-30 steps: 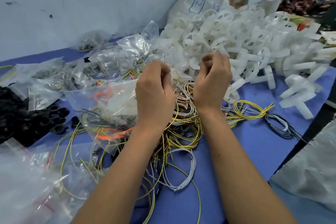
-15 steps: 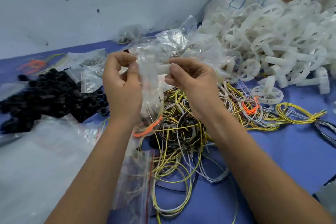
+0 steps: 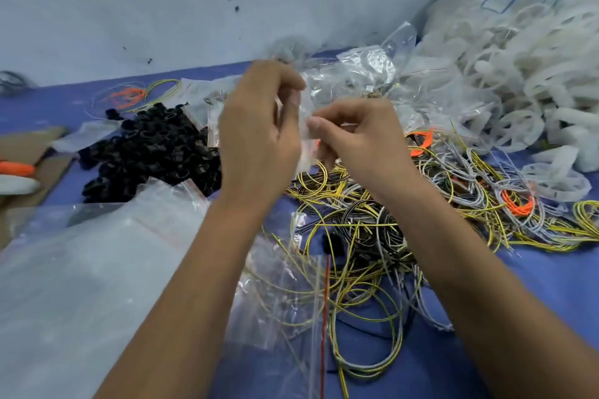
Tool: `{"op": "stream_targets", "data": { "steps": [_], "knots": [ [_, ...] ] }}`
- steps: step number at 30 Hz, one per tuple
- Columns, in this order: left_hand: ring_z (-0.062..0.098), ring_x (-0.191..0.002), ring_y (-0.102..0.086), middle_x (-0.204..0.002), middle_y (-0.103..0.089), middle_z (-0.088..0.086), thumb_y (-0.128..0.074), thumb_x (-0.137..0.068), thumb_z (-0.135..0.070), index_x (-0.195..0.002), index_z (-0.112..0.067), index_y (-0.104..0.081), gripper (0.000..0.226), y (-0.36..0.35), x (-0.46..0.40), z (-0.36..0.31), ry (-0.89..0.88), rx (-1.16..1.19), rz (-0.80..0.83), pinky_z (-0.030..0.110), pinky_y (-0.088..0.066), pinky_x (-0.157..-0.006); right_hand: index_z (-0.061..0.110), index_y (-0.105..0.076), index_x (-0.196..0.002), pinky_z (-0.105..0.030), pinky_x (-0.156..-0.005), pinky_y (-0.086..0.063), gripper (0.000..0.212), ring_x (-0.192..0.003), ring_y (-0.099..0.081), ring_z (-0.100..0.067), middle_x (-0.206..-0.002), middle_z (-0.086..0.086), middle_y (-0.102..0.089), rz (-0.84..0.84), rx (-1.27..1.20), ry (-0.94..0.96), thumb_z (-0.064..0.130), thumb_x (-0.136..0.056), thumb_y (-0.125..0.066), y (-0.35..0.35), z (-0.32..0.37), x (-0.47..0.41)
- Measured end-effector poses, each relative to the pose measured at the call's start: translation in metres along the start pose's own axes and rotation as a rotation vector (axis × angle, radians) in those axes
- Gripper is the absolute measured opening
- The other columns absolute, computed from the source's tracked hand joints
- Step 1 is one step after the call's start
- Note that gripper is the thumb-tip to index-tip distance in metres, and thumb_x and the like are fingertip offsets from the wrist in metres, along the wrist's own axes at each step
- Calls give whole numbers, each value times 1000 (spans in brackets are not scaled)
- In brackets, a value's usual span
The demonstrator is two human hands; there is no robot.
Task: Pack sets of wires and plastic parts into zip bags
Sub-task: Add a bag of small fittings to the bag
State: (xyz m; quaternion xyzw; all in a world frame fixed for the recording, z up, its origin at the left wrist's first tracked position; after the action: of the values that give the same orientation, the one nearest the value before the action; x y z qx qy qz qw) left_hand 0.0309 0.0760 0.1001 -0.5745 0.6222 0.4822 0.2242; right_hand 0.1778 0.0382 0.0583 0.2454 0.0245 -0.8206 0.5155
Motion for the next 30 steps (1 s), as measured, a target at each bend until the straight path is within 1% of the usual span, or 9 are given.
{"op": "stream_targets", "data": {
  "steps": [4, 6, 9, 13, 16, 18, 20, 24, 30],
  "knots": [
    [23, -86, -54, -95, -62, 8, -58, -92, 1, -97, -4, -65, 10, -33, 37, -18, -92, -74, 126, 37, -45, -75, 5, -66, -67, -36, -53, -48, 18, -55, -55, -15, -58, -15, -61, 101, 399, 144, -4, -82, -60, -5, -8, 6],
    [24, -86, -55, -95, -61, 10, -57, -92, 5, -97, -1, -65, 11, -41, 43, -25, -81, -6, 104, 35, -46, -75, -2, -67, -74, -40, -59, -51, 13, -68, -52, -13, -67, -21, -63, 96, 271, 158, -5, -79, -56, -8, -12, 11],
    [12, -83, -52, -93, -61, 7, -61, -91, 7, -96, -2, -64, 12, -37, 34, -29, -27, 44, -32, 18, -40, -76, 8, -68, -75, -28, -55, -45, 19, -66, -56, -10, -67, -3, -65, 109, -208, 37, -7, -85, -63, -11, -20, 16],
    [10, -81, -55, -89, -63, -1, -61, -91, 4, -96, -5, -65, 11, -33, 19, -20, 66, 90, -89, 19, -43, -75, -4, -63, -75, -43, -55, -35, 21, -66, -41, -19, -66, -13, -52, 186, -4, 9, -11, -94, -57, -14, -27, 13],
    [14, -82, -61, -89, -64, -4, -61, -96, -7, -101, -8, -64, 6, -29, 18, -3, 111, 117, -45, 30, -50, -74, 14, -76, -88, -37, -71, -51, 43, -72, -58, -7, -76, 0, -68, 302, 171, -11, 21, -111, -40, -17, -30, 18],
    [13, -82, -61, -90, -63, -6, -58, -101, -19, -103, -12, -62, 9, -20, 20, 13, 134, 99, -47, 31, -49, -72, 38, -74, -112, -12, -77, -39, 50, -82, -58, 23, -83, 33, -67, 352, 79, -228, 54, -108, -27, -16, -44, 25],
    [19, -86, -61, -92, -65, -1, -51, -104, -29, -102, -11, -63, 21, -11, 27, 39, 205, 33, -46, 37, -49, -76, 38, -69, -124, -10, -84, -35, 65, -94, -55, 29, -93, 45, -64, 372, 55, -291, 75, -96, -23, -15, -48, 28],
    [25, -92, -62, -96, -69, 2, -34, -102, -51, -104, -16, -67, 48, -11, 53, 95, 445, -69, 170, 45, -49, -82, 9, -77, -111, -54, -92, -53, 36, -106, -68, -33, -117, -17, -73, 247, 231, -42, 40, -102, -61, -18, -35, 18],
    [4, -75, -65, -88, -74, -3, -33, -88, -81, -103, -40, -72, 59, -10, 67, 117, 633, 145, 279, 26, -51, -69, -1, -78, -98, -36, -73, -57, 28, -81, -73, -28, -86, -14, -77, 132, 99, 73, 22, -102, -63, -4, -18, -2]
  ]
}}
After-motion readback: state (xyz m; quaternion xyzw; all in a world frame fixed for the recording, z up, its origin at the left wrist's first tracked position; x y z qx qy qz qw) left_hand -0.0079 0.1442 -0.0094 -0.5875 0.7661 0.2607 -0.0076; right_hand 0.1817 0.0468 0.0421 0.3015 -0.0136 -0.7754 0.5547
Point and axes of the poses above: each hand's wrist, its own x-axis away from the middle knuckle, its own y-axis out of the back of the hand, z = x × y, the point moved 7 cm from there along -x, towards the middle knuckle
